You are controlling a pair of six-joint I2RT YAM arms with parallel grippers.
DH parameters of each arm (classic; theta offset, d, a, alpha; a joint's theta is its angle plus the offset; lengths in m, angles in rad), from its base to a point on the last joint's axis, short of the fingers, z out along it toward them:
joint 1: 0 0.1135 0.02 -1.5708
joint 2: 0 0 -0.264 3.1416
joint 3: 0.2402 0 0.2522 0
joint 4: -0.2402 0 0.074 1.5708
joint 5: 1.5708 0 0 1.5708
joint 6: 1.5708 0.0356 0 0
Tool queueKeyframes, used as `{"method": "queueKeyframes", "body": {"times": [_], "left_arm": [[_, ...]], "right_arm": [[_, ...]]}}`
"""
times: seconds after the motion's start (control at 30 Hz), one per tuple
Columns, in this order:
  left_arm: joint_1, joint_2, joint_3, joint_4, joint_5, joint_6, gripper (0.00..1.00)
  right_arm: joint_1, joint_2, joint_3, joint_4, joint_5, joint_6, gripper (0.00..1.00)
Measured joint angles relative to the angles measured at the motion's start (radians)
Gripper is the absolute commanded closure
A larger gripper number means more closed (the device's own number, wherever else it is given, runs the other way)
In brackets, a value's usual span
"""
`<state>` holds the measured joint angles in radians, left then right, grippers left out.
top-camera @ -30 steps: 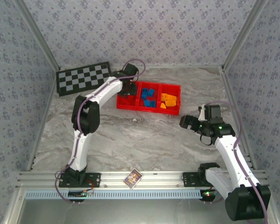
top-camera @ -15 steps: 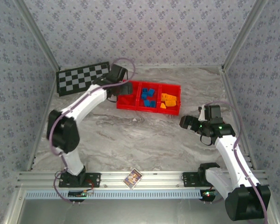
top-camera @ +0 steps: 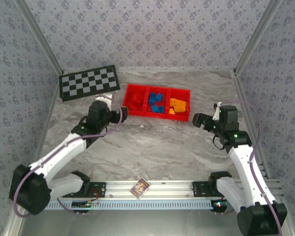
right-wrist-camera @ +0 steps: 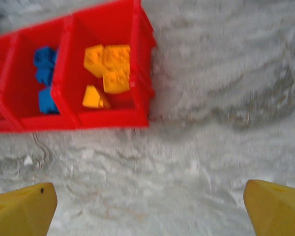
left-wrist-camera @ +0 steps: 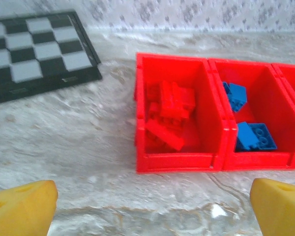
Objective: Sort the legos into containers by color
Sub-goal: Reset both arms
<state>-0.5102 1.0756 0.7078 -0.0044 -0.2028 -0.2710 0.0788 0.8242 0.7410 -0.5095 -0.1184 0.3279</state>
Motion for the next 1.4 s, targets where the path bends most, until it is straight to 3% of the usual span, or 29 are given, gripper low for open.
{"method": "queueKeyframes", "body": {"times": [0.23, 0.4, 0.57, 0.77, 0.97, 1.17, 1.33, 1.4], "left_arm": [[0.005, -0.215, -0.279, 0.22, -0.113, 0.169, 0.0], [0.042, -0.349, -0.442, 0.28, -0.26, 0.184, 0.0], [0.143, -0.507, -0.543, 0.296, -0.312, 0.177, 0.0], [0.222, -0.563, -0.6, 0.338, -0.33, 0.177, 0.0], [0.325, -0.357, -0.606, 0.458, -0.267, 0.161, 0.0], [0.43, 0.063, -0.549, 0.613, -0.151, 0.14, 0.0], [0.452, 0.274, -0.383, 0.668, -0.045, 0.202, 0.0], [0.469, 0.359, -0.365, 0.804, -0.005, 0.22, 0.0]], "right_arm": [[0.001, -0.148, -0.294, 0.412, 0.154, -0.124, 0.0], [-0.035, -0.113, -0.472, 0.664, 0.259, -0.228, 0.0], [-0.111, 0.07, -0.524, 0.93, 0.315, -0.251, 0.0], [-0.099, 0.422, -0.511, 1.138, 0.311, -0.261, 0.0], [-0.072, 0.707, -0.46, 1.404, 0.292, -0.316, 0.01], [-0.09, 0.716, -0.389, 1.382, 0.214, -0.337, 0.0], [-0.096, 0.715, -0.374, 1.377, 0.208, -0.337, 0.0], [-0.096, 0.715, -0.374, 1.375, 0.208, -0.337, 0.0]]}}
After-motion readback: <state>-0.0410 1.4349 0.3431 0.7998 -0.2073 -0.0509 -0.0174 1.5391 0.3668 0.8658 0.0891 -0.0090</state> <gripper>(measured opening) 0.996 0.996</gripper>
